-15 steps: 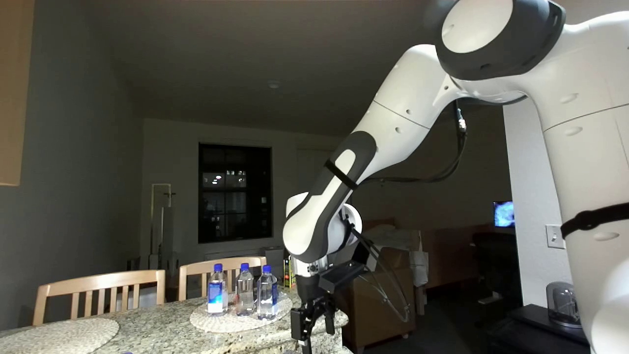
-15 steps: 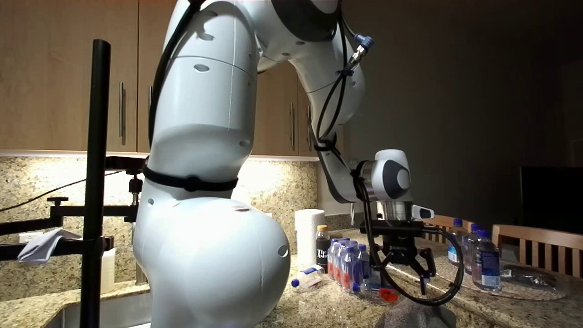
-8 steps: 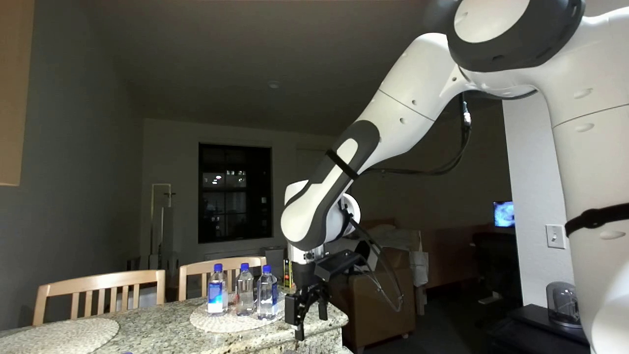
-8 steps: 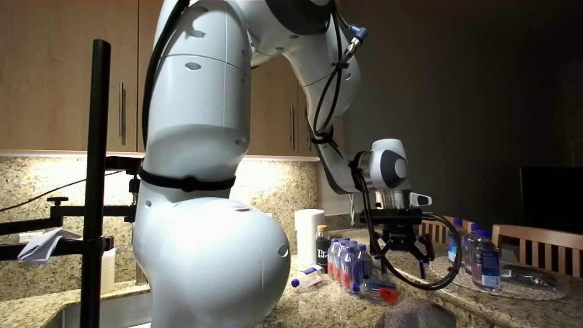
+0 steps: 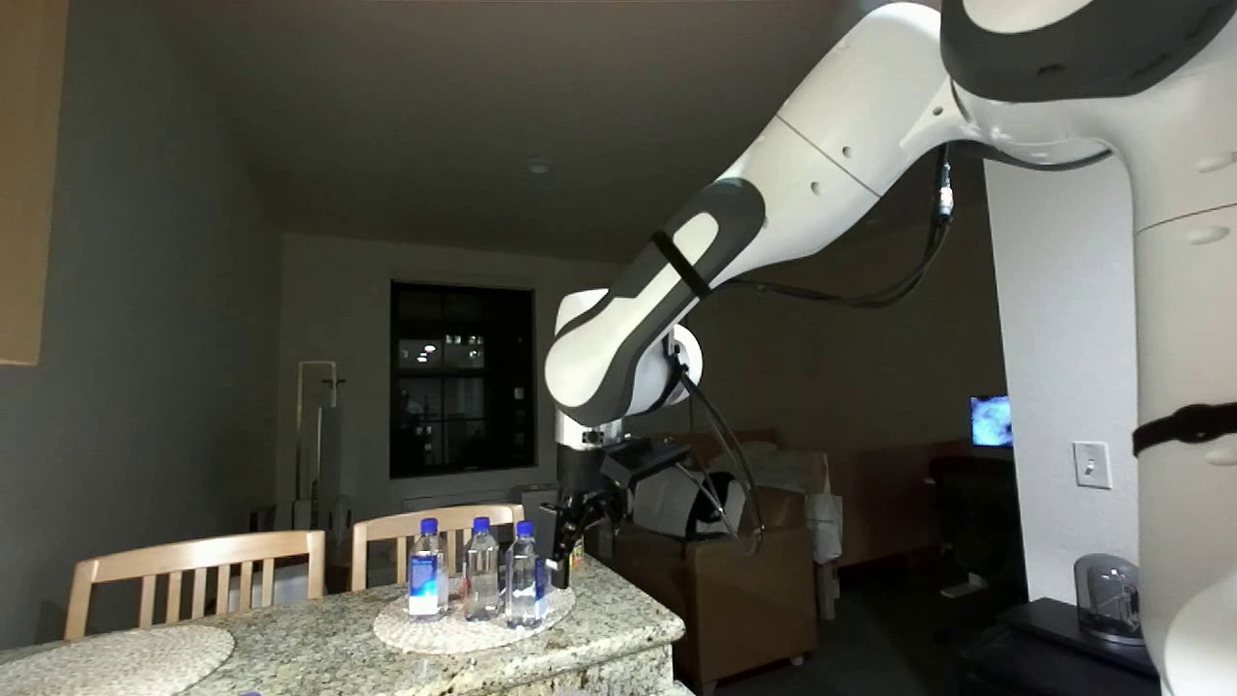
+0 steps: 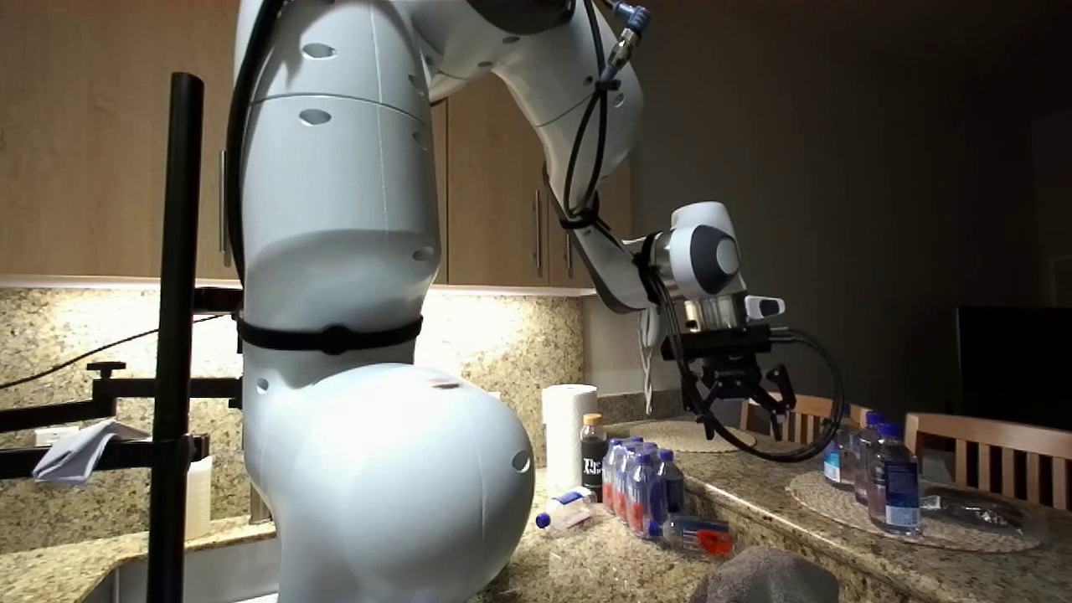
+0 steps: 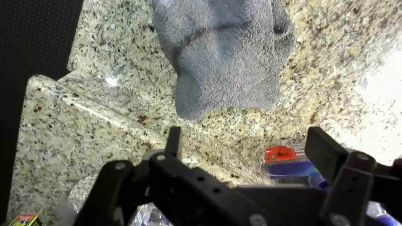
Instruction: Put the grey towel on top of the black can
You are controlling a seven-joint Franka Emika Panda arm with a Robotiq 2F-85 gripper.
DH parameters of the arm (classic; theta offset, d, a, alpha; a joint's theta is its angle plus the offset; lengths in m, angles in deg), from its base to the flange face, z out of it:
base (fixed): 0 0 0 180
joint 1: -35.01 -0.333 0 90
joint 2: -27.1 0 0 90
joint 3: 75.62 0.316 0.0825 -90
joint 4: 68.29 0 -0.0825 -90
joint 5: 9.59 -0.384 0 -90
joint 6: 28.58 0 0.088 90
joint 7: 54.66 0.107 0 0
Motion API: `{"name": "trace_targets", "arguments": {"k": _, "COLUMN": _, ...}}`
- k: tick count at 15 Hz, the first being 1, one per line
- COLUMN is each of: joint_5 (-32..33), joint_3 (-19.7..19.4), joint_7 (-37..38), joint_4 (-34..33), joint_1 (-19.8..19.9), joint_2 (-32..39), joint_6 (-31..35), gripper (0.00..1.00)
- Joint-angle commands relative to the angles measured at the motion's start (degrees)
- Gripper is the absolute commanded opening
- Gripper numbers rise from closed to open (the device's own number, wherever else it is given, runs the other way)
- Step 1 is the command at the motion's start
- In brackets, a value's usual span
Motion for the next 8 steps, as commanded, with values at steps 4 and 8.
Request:
{"name": "trace_targets", "arguments": {"k": 4, "joint_5": -6.44, "joint_3": -0.1, "joint_7": -5.83, "joint_4": -1.61, "joint_1": -1.44, "joint_2": -4.43, "joint_6": -8.56, "gripper": 1.0}}
{"name": "trace_targets", "arguments": {"k": 8, "joint_5": -8.38, "joint_3": -0.29, "joint_7": -4.66, "joint_4": 0.39, "joint_1": -1.0, "joint_2": -8.09, "joint_6": -14.7, "gripper": 1.0}}
